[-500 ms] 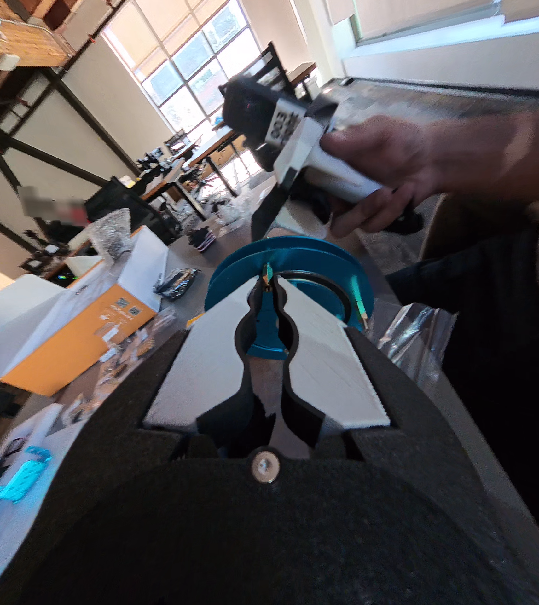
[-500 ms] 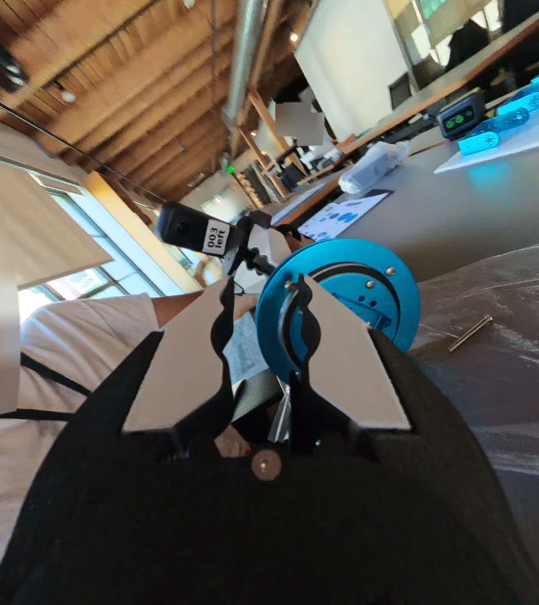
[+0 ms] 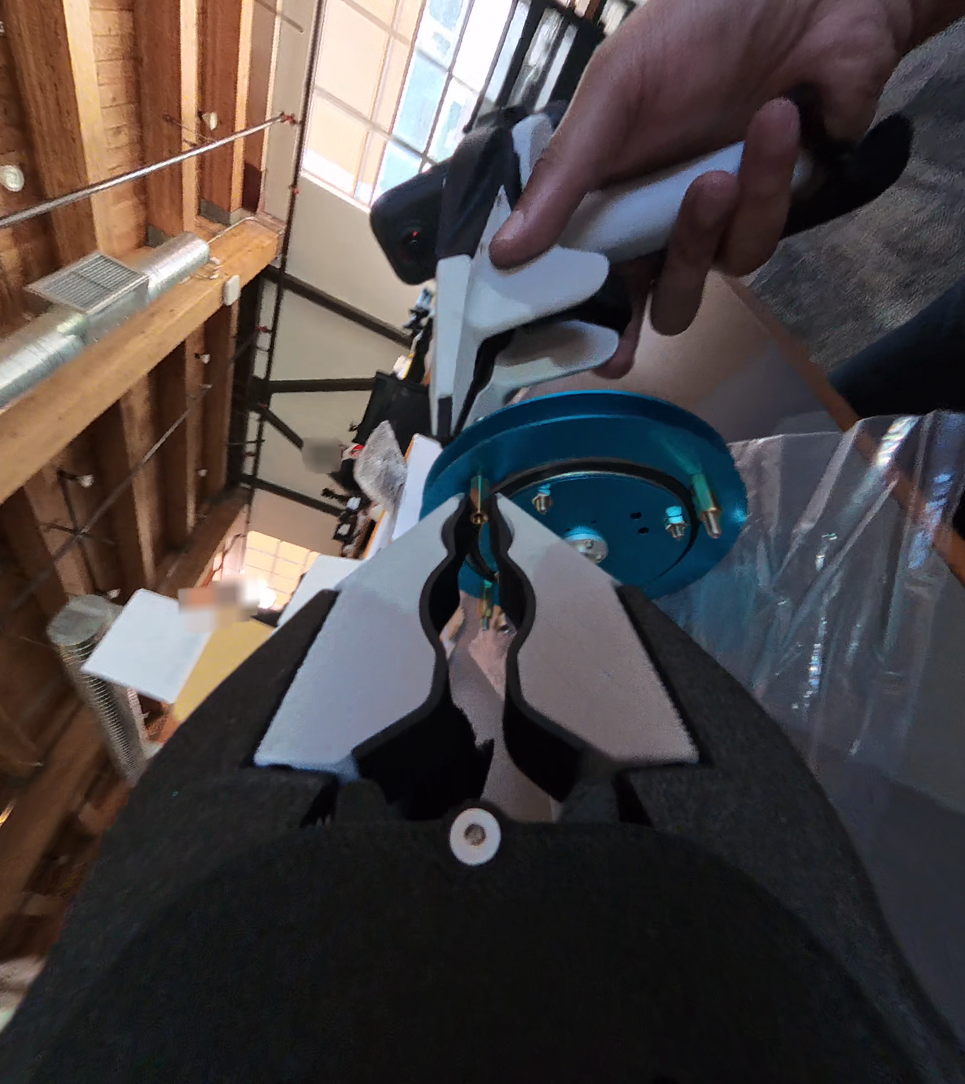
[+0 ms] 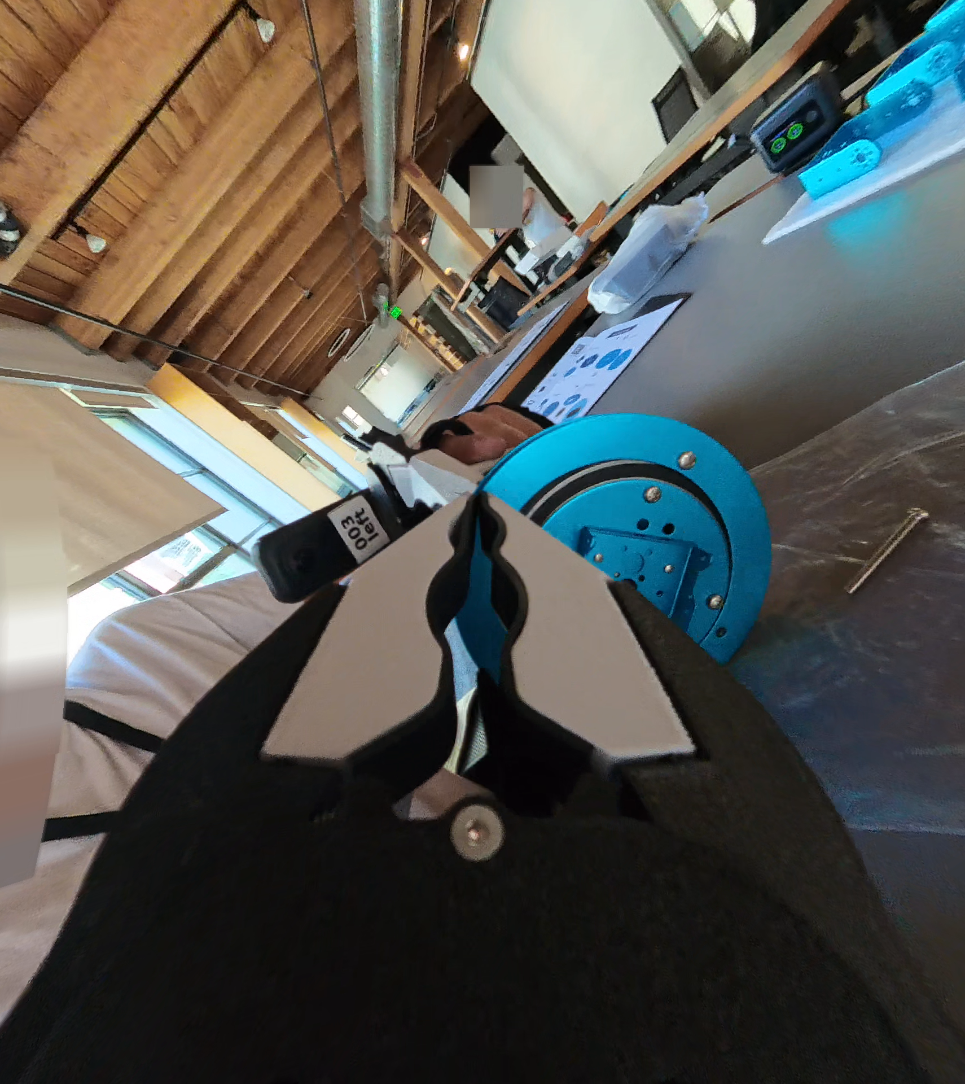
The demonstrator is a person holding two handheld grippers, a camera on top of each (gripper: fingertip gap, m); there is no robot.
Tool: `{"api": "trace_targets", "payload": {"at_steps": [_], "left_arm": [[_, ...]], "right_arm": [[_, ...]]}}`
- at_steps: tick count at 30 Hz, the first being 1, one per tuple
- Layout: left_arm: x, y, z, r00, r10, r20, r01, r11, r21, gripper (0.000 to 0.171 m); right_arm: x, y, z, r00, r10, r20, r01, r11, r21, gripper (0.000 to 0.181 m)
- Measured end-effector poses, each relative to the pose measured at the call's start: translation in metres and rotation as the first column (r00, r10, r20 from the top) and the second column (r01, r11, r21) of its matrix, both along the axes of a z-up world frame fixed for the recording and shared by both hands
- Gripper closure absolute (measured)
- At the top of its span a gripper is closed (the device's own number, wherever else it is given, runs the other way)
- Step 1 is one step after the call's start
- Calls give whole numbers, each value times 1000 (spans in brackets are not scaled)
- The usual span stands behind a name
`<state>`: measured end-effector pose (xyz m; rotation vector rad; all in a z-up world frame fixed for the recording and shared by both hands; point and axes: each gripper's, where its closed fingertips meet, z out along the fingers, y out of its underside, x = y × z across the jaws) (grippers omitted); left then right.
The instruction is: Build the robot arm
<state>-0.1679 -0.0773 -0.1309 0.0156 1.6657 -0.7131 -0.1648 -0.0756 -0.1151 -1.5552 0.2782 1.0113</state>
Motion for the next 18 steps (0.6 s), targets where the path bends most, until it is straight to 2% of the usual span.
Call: {"api": "trace_targets", "payload": {"at_steps": [2,4,6,10,11,13,14,15,16,18], "left_arm": [[1,0,0,1000,7,12,-7,1000,14,167],[0,-1,0,1000,-4,6,4,1000,13,167],[-1,-3,0,1000,-6,13,6,1000,23,167],[1,-2,0,1000,11,25,-12,999,32,167],[2,-1,0,1000,17,24,-18,999,29,167],[4,2,1,999,38,34,-40,999,36,167],[5,4,1,997,52,50,-55,997,50,167],[6,6,2,996,63,70,-68,995,68,167],[6,7,2,993,75,92,-83,993,89,167],[8,10,3,985,108,136,-126,983,131,167]], "right_arm": [[1,-1,0,1000,-2,-2,2,1000,1,181],[-1,-5,0,1000,10,-9,-10,1000,8,168],[0,-7,0,1000,10,-24,-10,1000,1,166],[7,-6,-14,999,-41,34,43,998,-52,161],[12,-5,-14,993,-87,82,91,995,-42,158],[18,-7,-14,935,-173,309,179,984,10,162],[24,-9,-12,856,-242,457,245,968,55,162],[30,-13,-8,732,-315,604,310,944,116,161],[36,-18,-5,564,-369,739,364,914,179,161],[45,-28,-2,150,-389,909,418,858,299,157]]}}
